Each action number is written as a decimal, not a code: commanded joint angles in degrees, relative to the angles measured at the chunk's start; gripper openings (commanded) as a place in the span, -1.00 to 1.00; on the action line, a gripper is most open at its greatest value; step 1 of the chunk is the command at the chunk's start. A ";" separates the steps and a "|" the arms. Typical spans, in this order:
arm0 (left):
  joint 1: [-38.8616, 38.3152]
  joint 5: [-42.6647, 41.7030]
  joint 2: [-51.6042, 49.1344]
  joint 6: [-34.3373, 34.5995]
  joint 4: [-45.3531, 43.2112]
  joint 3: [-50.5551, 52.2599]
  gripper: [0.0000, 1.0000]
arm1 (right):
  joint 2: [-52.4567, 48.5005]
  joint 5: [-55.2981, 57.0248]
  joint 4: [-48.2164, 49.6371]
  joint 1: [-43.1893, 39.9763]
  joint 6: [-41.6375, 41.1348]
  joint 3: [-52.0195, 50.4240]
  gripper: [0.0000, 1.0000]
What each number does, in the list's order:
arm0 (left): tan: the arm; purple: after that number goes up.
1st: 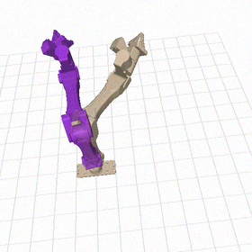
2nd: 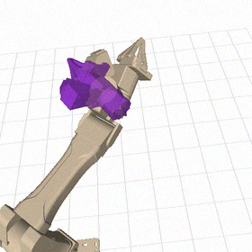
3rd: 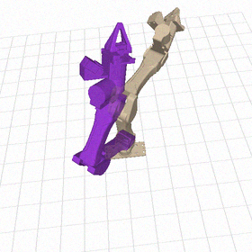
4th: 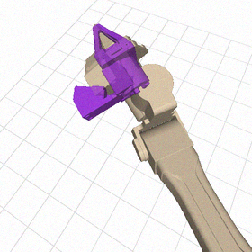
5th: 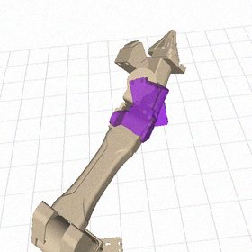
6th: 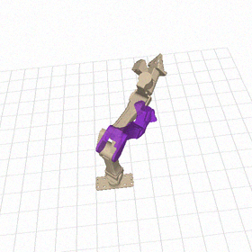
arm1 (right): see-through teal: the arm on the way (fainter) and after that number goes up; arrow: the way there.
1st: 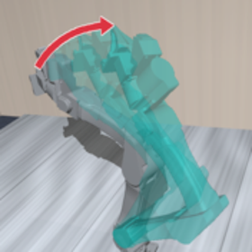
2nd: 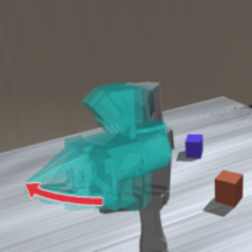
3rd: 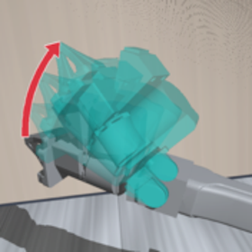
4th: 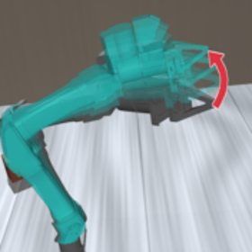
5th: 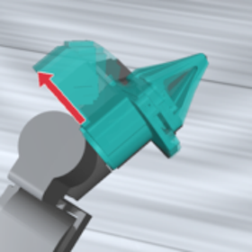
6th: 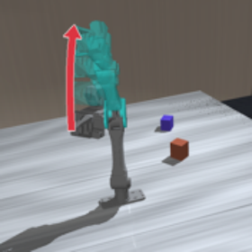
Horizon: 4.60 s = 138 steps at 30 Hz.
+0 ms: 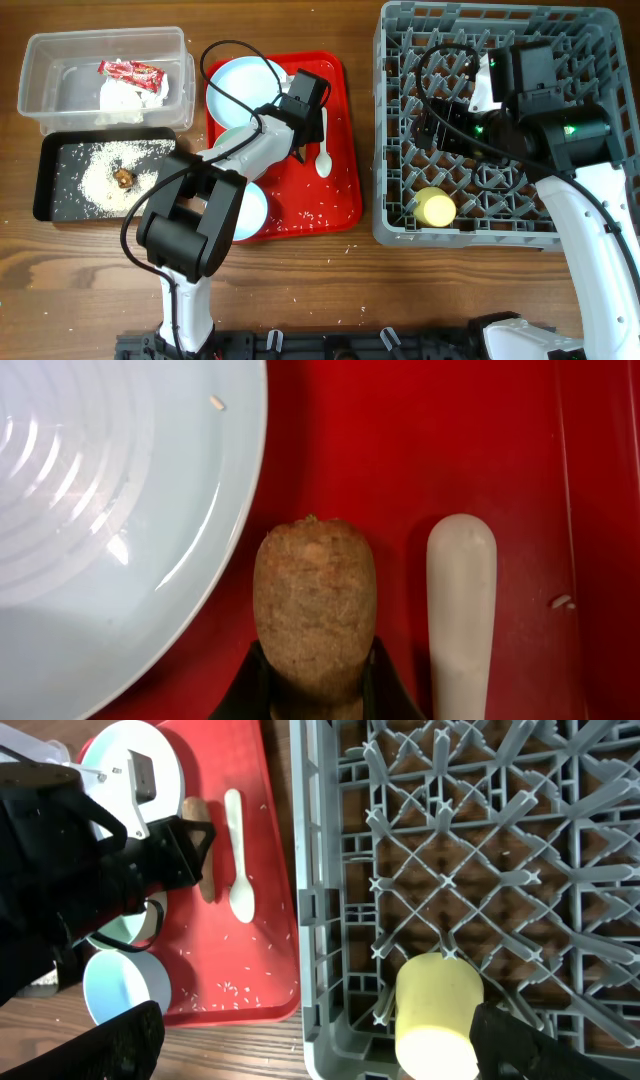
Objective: Sort waste into correct bins and load items into the dishwasher rack
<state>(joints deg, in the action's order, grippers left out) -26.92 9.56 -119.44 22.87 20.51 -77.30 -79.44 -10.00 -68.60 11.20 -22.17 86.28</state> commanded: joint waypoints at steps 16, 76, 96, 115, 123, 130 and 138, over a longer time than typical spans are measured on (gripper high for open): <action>33.99 6.36 26.23 19.30 29.46 -0.07 -0.92 | 0.15 1.25 0.63 -0.02 1.20 0.33 0.99; 28.85 0.11 54.49 -4.90 29.51 5.27 1.00 | -44.89 -3.04 46.64 29.38 -15.56 0.24 -0.91; 28.85 0.11 54.49 -4.90 29.51 5.27 1.00 | -33.64 82.90 73.22 8.48 47.04 0.35 -0.91; 28.85 0.11 54.49 -4.90 29.51 5.27 1.00 | -48.22 74.42 85.50 14.03 65.53 0.33 -0.09; 28.85 0.11 54.49 -4.90 29.51 5.27 1.00 | -47.78 74.66 90.29 18.27 65.48 0.35 0.99; 28.85 0.11 54.49 -4.90 29.51 5.27 1.00 | -39.39 55.19 72.06 22.03 39.50 0.35 1.00; 28.85 0.11 54.49 -4.90 29.51 5.27 1.00 | -30.95 -14.29 41.33 24.39 -11.21 -1.57 0.87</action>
<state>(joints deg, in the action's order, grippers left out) 2.20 9.56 -65.04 19.09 50.13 -71.35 -110.13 -7.31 -26.63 33.50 -20.78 86.48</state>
